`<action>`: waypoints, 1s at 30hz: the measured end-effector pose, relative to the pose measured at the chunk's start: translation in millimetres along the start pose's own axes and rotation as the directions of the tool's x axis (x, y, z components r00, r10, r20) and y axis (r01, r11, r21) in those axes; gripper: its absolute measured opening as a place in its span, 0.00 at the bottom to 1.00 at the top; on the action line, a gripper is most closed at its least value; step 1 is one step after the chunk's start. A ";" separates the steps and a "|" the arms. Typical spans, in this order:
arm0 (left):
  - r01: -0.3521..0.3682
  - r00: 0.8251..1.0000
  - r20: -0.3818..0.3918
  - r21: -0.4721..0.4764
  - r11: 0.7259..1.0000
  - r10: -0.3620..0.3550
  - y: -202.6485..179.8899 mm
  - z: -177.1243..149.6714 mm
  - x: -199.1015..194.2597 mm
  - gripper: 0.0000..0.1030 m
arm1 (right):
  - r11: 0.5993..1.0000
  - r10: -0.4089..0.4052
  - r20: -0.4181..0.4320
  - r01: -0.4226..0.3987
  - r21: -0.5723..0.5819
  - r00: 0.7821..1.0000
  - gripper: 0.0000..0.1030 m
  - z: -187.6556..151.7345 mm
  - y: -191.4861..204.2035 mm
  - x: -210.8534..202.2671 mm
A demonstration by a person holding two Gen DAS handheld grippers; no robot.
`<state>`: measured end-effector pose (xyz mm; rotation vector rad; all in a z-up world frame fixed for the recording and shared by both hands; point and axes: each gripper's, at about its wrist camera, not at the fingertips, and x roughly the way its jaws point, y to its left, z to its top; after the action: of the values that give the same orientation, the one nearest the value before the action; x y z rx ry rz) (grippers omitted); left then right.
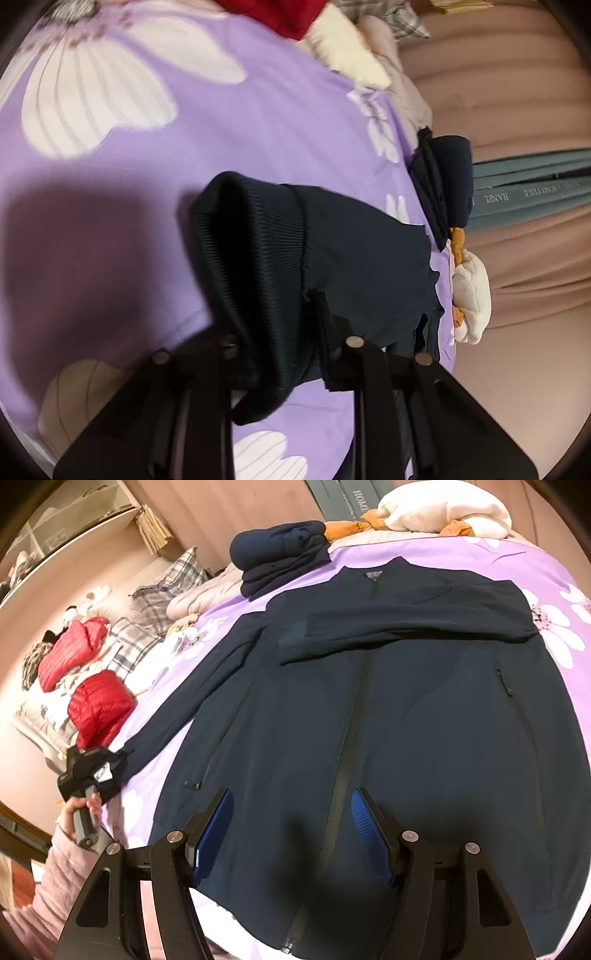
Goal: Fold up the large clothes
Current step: 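Grasp the sleeve cuff with the left gripper and lay it across the jacket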
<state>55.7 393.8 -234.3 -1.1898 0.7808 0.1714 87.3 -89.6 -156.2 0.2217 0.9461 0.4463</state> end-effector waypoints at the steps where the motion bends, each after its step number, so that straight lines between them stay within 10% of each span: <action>1: 0.005 1.000 0.002 -0.004 1.000 -0.005 2.8 0.2 -0.5 0.17 | 1.000 -0.003 -0.002 0.002 -0.002 1.000 0.64 -1.3 0.3 0.3; 15: -0.006 0.998 0.055 0.132 0.991 -0.002 -55.1 -7.6 -26.9 0.12 | 0.999 -0.039 0.016 0.039 0.009 0.999 0.64 -10.7 -5.3 -10.3; 30: 0.083 0.994 0.036 0.412 0.907 -0.107 -233.8 -40.4 -38.6 0.12 | 0.989 0.041 0.100 -0.054 0.136 0.994 0.64 -14.4 -49.5 -31.3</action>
<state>128.0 276.9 -37.1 -0.8159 0.6648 -0.0403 73.1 -148.1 -160.0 0.3894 0.8787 0.4105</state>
